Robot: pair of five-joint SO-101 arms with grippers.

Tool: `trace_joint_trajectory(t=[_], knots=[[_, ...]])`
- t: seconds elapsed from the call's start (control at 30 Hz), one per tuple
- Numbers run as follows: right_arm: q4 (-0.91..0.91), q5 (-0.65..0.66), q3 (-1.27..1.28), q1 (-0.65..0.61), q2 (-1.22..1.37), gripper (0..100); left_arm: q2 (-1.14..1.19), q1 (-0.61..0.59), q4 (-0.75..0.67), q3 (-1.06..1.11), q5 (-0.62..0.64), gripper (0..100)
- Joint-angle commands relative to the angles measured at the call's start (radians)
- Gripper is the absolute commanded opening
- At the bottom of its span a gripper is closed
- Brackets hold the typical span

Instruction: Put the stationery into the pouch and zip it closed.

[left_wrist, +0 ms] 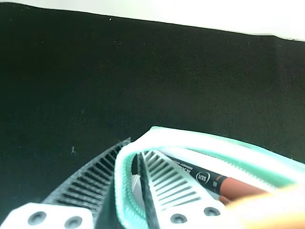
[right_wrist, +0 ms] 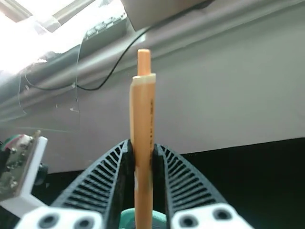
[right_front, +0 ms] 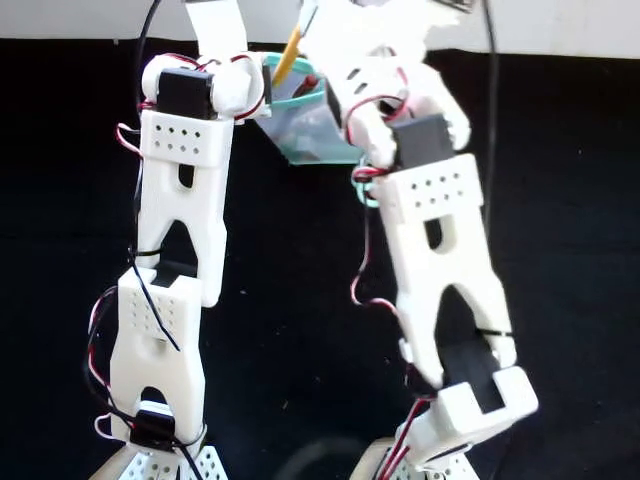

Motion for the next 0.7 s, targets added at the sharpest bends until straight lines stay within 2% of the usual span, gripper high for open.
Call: trace_joint_trajectory(t=[0.0,0.23,0.43,0.53,0.67], knots=[[-0.024,0.072,-0.038,-0.031,0.021,0.5,0.019,0.002,0.003,-0.001,-0.009,1],[-0.019,0.212,-0.036,-0.041,0.038,0.5,0.019,0.002,0.002,-0.001,-0.009,1],[0.084,0.425,-0.044,-0.116,0.036,1.6,0.019,-0.004,0.000,-0.001,-0.011,1],[0.151,0.479,-0.047,-0.142,0.033,9.8,0.019,-0.004,-0.003,-0.001,-0.011,1],[0.174,0.477,-0.038,-0.142,-0.013,24.1,0.019,-0.004,-0.005,-0.001,-0.011,1]])
